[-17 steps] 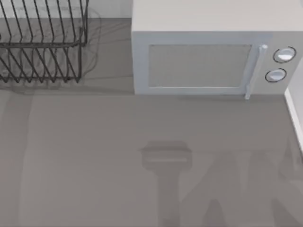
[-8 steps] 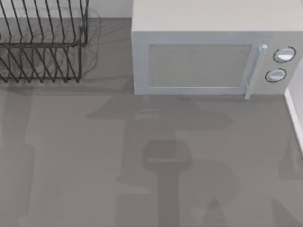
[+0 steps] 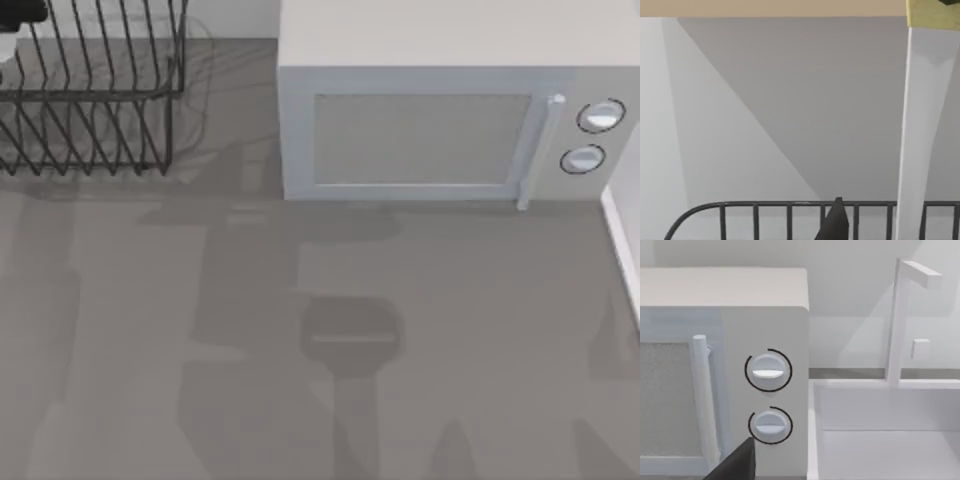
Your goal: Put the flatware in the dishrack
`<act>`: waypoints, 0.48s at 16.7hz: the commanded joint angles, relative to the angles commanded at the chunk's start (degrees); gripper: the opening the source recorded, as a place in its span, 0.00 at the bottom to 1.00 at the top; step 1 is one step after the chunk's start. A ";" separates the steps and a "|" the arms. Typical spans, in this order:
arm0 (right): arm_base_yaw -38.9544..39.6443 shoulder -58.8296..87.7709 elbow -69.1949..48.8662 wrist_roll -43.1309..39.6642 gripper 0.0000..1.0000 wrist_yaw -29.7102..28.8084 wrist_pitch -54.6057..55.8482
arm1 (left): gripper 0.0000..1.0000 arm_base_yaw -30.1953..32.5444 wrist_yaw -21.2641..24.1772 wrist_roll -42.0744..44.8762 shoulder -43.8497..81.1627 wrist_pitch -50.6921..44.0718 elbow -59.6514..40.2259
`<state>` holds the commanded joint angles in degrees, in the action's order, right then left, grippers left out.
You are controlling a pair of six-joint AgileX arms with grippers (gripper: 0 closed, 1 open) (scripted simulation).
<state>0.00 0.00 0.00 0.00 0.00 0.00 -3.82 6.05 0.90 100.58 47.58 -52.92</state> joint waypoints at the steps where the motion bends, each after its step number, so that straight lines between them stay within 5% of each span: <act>1: 0.00 0.00 0.00 0.00 1.00 0.00 0.00 | 0.00 0.00 0.00 0.00 0.00 0.00 0.00; 3: 0.00 0.00 0.00 0.00 1.00 0.00 0.00 | 0.00 0.00 0.00 0.00 0.00 0.00 0.00; 8: 0.00 0.00 0.00 0.00 1.00 0.00 0.00 | 0.38 0.00 0.00 0.00 0.00 0.00 0.00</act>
<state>0.00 0.00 0.00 0.00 0.00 0.00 -3.82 6.05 0.90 100.58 47.58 -52.92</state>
